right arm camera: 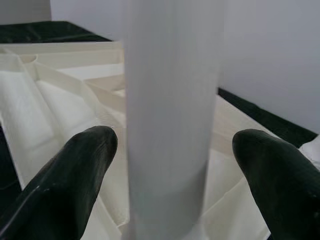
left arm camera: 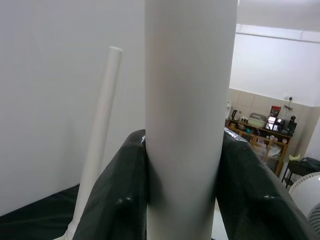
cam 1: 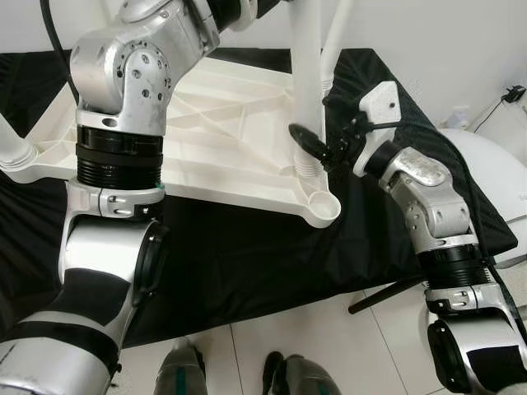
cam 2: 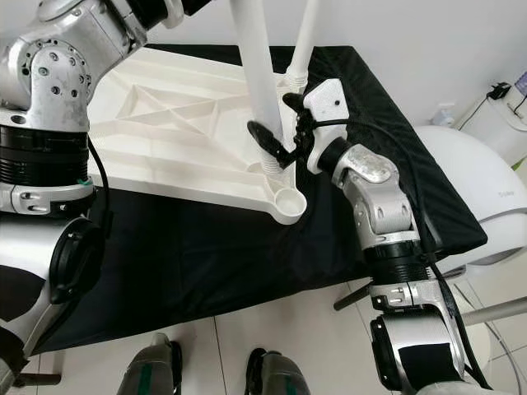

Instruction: Building children table

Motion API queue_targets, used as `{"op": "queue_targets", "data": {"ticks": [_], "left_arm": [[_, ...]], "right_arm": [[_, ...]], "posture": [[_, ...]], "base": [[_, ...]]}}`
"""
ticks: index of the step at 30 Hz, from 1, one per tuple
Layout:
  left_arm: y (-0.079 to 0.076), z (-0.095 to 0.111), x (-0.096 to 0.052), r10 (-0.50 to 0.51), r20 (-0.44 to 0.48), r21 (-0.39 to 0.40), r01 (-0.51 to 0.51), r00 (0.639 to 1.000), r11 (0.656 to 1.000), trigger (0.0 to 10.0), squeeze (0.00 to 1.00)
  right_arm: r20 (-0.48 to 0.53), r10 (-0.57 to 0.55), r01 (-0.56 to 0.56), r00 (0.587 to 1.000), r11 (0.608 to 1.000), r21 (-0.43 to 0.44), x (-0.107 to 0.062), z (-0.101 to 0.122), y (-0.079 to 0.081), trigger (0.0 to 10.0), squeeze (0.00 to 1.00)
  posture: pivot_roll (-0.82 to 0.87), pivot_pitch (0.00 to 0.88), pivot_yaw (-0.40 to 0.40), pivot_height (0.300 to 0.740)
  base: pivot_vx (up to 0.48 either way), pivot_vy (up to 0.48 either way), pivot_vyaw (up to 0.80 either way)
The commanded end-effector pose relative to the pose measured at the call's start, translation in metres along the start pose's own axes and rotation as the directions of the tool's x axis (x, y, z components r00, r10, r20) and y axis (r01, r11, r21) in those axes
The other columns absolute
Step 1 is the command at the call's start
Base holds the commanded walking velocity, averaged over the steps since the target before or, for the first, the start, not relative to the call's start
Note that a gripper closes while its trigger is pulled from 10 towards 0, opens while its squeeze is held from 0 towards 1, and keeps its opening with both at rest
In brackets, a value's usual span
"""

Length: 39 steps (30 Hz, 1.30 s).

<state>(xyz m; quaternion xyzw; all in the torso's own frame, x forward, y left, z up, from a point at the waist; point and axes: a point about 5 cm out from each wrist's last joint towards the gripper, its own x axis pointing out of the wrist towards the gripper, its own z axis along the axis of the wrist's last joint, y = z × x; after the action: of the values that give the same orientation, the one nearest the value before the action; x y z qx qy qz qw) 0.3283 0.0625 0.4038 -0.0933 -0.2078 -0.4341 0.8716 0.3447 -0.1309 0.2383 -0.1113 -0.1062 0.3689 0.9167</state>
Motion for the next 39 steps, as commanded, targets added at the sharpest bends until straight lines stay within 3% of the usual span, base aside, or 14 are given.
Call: {"op": "queue_targets", "data": {"ticks": [1, 12, 13, 14, 15, 21, 22, 34, 35, 39], "left_arm": [[-0.012, 0.012, 0.004, -0.055, 0.053, 0.030, 0.053, 0.997, 0.998, 10.0, 0.00], [-0.016, 0.018, 0.002, -0.077, 0.070, 0.043, 0.074, 0.995, 0.996, 10.0, 0.00], [-0.017, 0.018, 0.000, -0.083, 0.070, 0.041, 0.081, 0.994, 0.996, 10.0, 0.00], [-0.017, 0.018, 0.000, -0.083, 0.070, 0.041, 0.081, 0.994, 0.996, 10.0, 0.00], [-0.017, 0.018, -0.001, -0.086, 0.070, 0.041, 0.083, 0.994, 0.996, 10.0, 0.00], [-0.010, 0.018, -0.009, -0.082, 0.063, 0.037, 0.080, 0.995, 0.996, 10.0, 0.00], [-0.008, 0.018, -0.012, -0.083, 0.062, 0.038, 0.081, 0.995, 0.996, 10.0, 0.00], [-0.009, 0.006, -0.018, -0.097, 0.056, 0.024, 0.096, 0.994, 0.995, 10.0, 0.00], [-0.010, 0.005, -0.018, -0.100, 0.055, 0.020, 0.099, 0.994, 0.995, 10.0, 0.00], [-0.010, 0.003, -0.019, -0.103, 0.055, 0.017, 0.102, 0.993, 0.995, 10.0, 0.00]], "right_arm": [[-0.007, 0.006, -0.006, 1.000, 1.000, -0.016, 0.003, 0.000, 0.000, 10.0, 0.00], [0.023, 0.001, -0.001, 1.000, 1.000, -0.019, 0.012, 0.005, 0.000, 10.0, 0.00], [0.041, 0.000, 0.000, 0.999, 1.000, -0.014, 0.014, 0.011, -0.001, 8.6, 0.00], [0.041, 0.000, 0.000, 0.999, 1.000, -0.014, 0.014, 0.011, -0.001, 8.6, 0.00], [0.045, 0.001, -0.001, 0.999, 1.000, -0.015, 0.015, 0.012, -0.002, 4.8, 0.00], [0.056, 0.004, -0.003, 0.998, 1.000, -0.027, 0.016, 0.014, -0.002, 5.2, 0.00], [0.059, 0.005, -0.003, 0.998, 1.000, -0.030, 0.017, 0.015, -0.002, 9.9, 0.00], [0.069, 0.000, 0.002, 0.998, 1.000, -0.030, 0.019, 0.017, -0.003, 10.0, 0.00], [0.072, 0.001, 0.001, 0.997, 1.000, -0.030, 0.019, 0.017, -0.002, 8.1, 0.00], [0.080, 0.006, -0.004, 0.997, 1.000, -0.029, 0.020, 0.018, -0.001, 8.0, 0.00]], "posture": [[0.06, 0.063, -0.120, 0.740], [0.07, 0.067, -0.122, 0.740], [0.06, 0.069, -0.123, 0.740], [0.06, 0.069, -0.123, 0.740], [0.06, 0.070, -0.123, 0.740], [0.06, 0.072, -0.121, 0.740], [0.06, 0.073, -0.119, 0.740], [0.06, 0.078, -0.111, 0.740], [0.06, 0.078, -0.111, 0.740], [0.05, 0.081, -0.110, 0.740]], "base": [[0.000, 0.000, 0.00], [0.000, 0.000, 0.00], [0.000, 0.000, 0.00], [0.000, 0.000, 0.00], [0.000, 0.000, 0.00], [0.000, 0.000, 0.00], [0.000, 0.000, 0.00], [0.000, 0.000, 0.00], [0.000, 0.000, 0.00], [0.000, 0.000, 0.00]]}}
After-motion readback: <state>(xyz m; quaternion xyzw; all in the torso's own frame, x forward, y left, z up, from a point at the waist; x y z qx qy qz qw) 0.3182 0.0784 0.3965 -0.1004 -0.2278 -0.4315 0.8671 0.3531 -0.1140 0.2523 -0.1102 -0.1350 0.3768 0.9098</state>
